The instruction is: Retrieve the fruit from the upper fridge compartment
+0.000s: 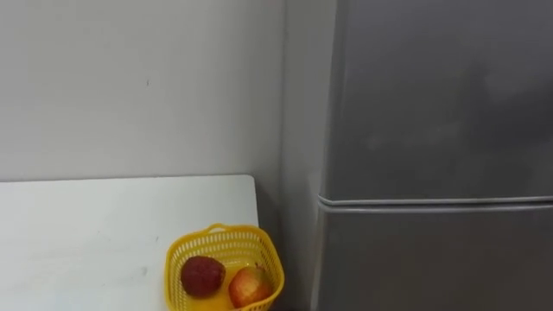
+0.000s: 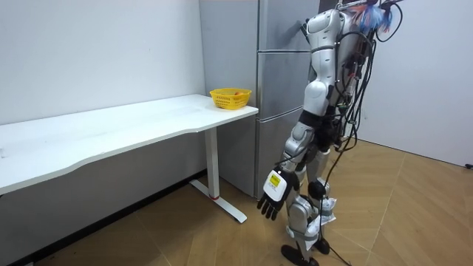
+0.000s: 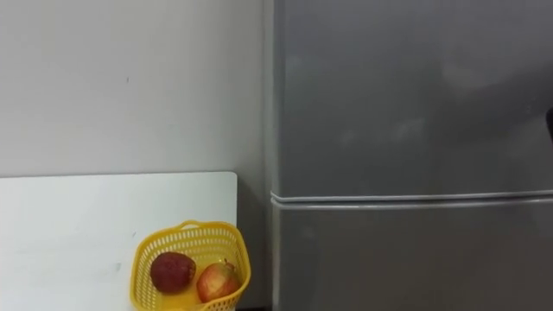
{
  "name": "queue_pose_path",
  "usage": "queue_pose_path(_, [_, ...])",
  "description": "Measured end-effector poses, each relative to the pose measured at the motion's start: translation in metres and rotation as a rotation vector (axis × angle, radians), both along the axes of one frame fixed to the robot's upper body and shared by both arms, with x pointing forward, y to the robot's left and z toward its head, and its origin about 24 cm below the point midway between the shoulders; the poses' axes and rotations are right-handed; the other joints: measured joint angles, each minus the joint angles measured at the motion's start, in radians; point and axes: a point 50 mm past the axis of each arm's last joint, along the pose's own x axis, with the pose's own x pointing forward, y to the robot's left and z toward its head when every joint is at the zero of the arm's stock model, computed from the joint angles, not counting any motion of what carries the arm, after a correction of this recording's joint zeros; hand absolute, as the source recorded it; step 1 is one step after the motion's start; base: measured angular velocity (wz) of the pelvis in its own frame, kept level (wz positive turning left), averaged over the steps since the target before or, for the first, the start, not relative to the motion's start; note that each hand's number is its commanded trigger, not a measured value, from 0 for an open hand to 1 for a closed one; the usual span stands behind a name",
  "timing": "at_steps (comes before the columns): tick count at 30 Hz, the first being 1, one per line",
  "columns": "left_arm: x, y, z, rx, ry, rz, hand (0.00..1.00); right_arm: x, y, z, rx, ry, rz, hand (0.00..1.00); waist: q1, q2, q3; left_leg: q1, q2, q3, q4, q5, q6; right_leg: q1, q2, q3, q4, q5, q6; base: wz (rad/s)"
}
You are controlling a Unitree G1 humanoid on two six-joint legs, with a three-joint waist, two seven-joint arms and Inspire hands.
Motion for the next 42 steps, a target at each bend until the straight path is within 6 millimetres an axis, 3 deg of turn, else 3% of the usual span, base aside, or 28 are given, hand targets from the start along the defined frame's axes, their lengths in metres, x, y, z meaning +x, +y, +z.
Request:
queue_pose_path(5, [0.0,0.003,0.001,0.018,-0.016,0.025,0.0,-0.004,-0.008,0.001,-0.101,0.097,-0.152,0.0,-0.005,0.002,-0.0004,0.004,0.0,0.001,-0.009,0.0,0.0,0.0,0.0,0.0,-0.001,0.0,0.0,0.0])
queue_pose_path(13, [0.002,0.004,0.001,0.024,-0.004,0.0,0.0,-0.013,-0.013,-0.002,-0.487,0.353,-0.647,0.0,-0.027,-0.006,0.0014,0.003,-0.001,0.006,-0.023,0.0,0.0,-0.004,0.001,0.003,0.0,-0.001,0.001,0.0])
queue_pose_path(16, [0.005,0.006,0.001,0.029,0.002,-0.002,0.0,-0.024,-0.021,-0.024,-0.674,0.528,-0.813,0.0,-0.028,-0.022,0.0037,0.003,0.0,0.008,-0.023,0.0,0.0,-0.004,0.002,0.003,-0.001,-0.001,0.002,0.0])
queue_pose_path(21, [0.015,0.006,0.0,0.023,0.006,-0.04,0.0,-0.034,-0.023,-0.047,-0.896,0.701,-0.922,0.0,-0.025,-0.025,0.007,0.005,0.0,0.025,-0.04,0.0,0.0,-0.007,0.004,0.018,-0.001,-0.001,0.003,-0.09])
queue_pose_path(23, [0.02,0.008,0.0,0.028,-0.001,-0.044,0.0,-0.037,-0.021,-0.063,-0.966,0.779,-0.901,0.0,-0.025,-0.028,0.007,0.013,0.002,0.032,-0.041,0.0,0.0,-0.005,0.006,0.026,-0.001,-0.001,0.003,-0.12])
queue_pose_path(26, [0.024,0.009,0.001,0.035,-0.004,-0.058,0.0,-0.043,-0.022,-0.112,-1.099,1.001,-0.804,0.0,-0.018,-0.031,0.0052,0.019,0.002,0.034,-0.041,0.0,0.0,0.001,0.006,0.03,-0.001,-0.001,0.003,-0.04])
queue_pose_path(28, [0.03,0.008,0.001,0.032,-0.009,-0.081,0.0,-0.054,-0.021,-0.155,-1.167,1.201,-0.673,0.0,-0.015,-0.032,0.0036,0.017,0.001,0.035,-0.042,0.0,0.0,-0.002,0.004,0.028,0.0,0.0,0.003,0.0])
queue_pose_path(29, [0.031,0.007,0.001,0.031,-0.008,-0.087,0.0,-0.058,-0.019,-0.166,-1.165,1.251,-0.636,0.0,-0.009,-0.028,0.0035,0.018,0.001,0.036,-0.042,-0.001,0.001,-0.002,0.005,0.029,0.001,0.0,0.003,-0.05])
queue_pose_path(31, [0.032,0.006,0.0,0.028,-0.001,-0.1,0.0,-0.075,-0.012,-0.209,-1.137,1.448,-0.481,0.0,0.004,-0.026,0.004,0.02,0.003,0.037,-0.043,-0.003,0.003,-0.003,0.005,0.032,0.004,0.0,0.004,-0.05])
queue_pose_path(33, [0.032,0.005,0.0,0.026,0.005,-0.112,0.0,-0.089,-0.003,-0.232,-1.115,1.546,-0.369,0.0,0.006,-0.021,0.0031,0.021,0.002,0.035,-0.048,-0.003,0.003,0.0,0.005,0.03,0.003,0.001,0.006,0.03])
queue_pose_path(36, [0.028,0.005,0.0,0.03,0.019,-0.106,0.0,-0.108,0.008,-0.258,-1.094,1.653,-0.233,0.0,0.007,-0.011,0.0084,0.034,0.001,0.031,-0.049,-0.003,0.003,0.015,0.003,0.027,0.001,0.002,0.006,0.03])
queue_pose_path(38, [0.028,0.006,0.0,0.031,0.021,-0.104,0.0,-0.12,0.009,-0.27,-1.078,1.724,-0.174,0.0,0.014,-0.003,0.0046,0.038,0.001,0.031,-0.048,-0.004,0.004,0.019,0.003,0.027,0.001,0.001,0.006,0.0])
queue_pose_path(42, [0.026,0.005,0.0,0.033,0.032,-0.102,0.0,-0.139,0.012,-0.287,-1.054,1.83,-0.099,0.0,0.026,0.003,0.0049,0.037,0.001,0.031,-0.041,-0.004,0.004,0.016,0.002,0.027,0.0,0.0,0.006,0.0])
